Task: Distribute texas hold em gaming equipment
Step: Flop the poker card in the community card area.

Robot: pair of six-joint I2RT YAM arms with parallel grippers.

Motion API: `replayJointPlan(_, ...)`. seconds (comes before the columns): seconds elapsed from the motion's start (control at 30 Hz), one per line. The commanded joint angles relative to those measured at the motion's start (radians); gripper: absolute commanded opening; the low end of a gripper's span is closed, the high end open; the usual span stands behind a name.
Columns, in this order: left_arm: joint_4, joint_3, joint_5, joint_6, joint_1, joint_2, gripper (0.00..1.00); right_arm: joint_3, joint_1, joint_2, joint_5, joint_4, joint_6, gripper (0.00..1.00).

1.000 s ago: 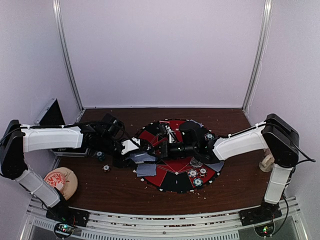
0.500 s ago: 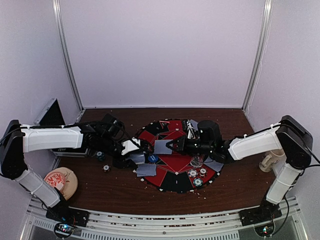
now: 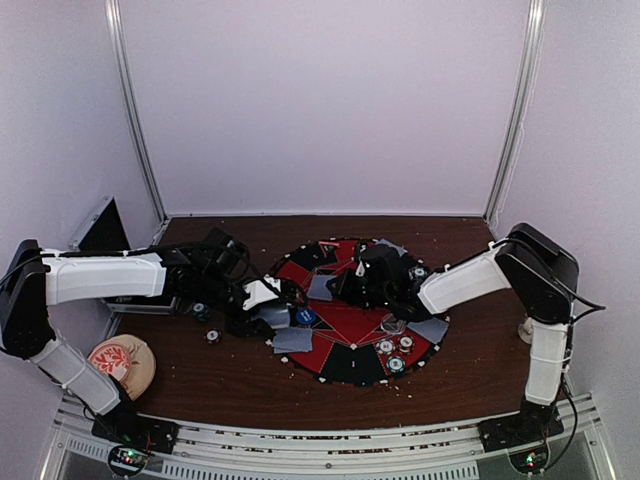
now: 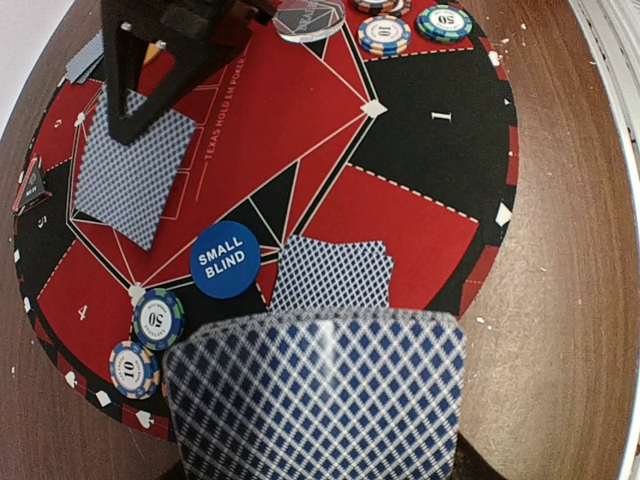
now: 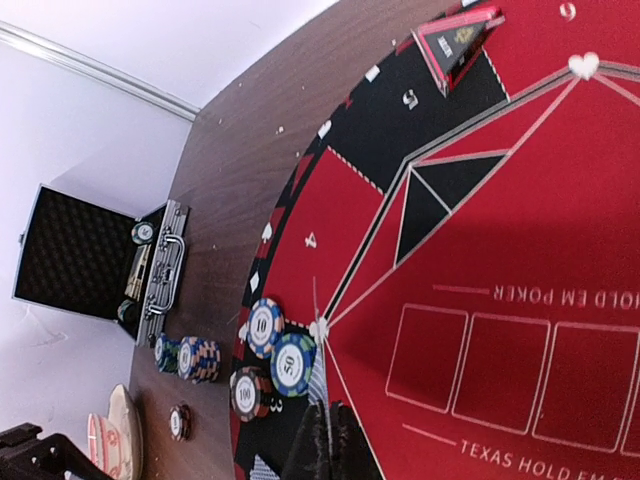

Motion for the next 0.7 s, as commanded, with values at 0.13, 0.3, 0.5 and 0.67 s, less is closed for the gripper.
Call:
replayJointPlan(0.13, 0.028, -0.017, 0.016, 0.001, 0.000, -0.034, 0.54, 0.158, 0.018, -0.034, 0.269, -0.268, -0.322, 0.00)
replayJointPlan(0.3, 0.031, -0.017, 0.007, -0.002, 0.001, -0.030, 0.54, 0.294, 0.038, 0.000, 0.439, -0.493, -0.573, 0.00)
replayJointPlan(0.5, 0.029, -0.022, -0.028, -0.002, 0.004, -0.024, 0.54, 0.384, 0.050, 0.020, 0.598, -0.566, -0.768, 0.00)
replayJointPlan(0.67, 0.011, -0.027, -0.059, 0.015, 0.046, -0.020, 0.54, 0.450, 0.063, 0.057, 0.653, -0.607, -0.876, 0.00)
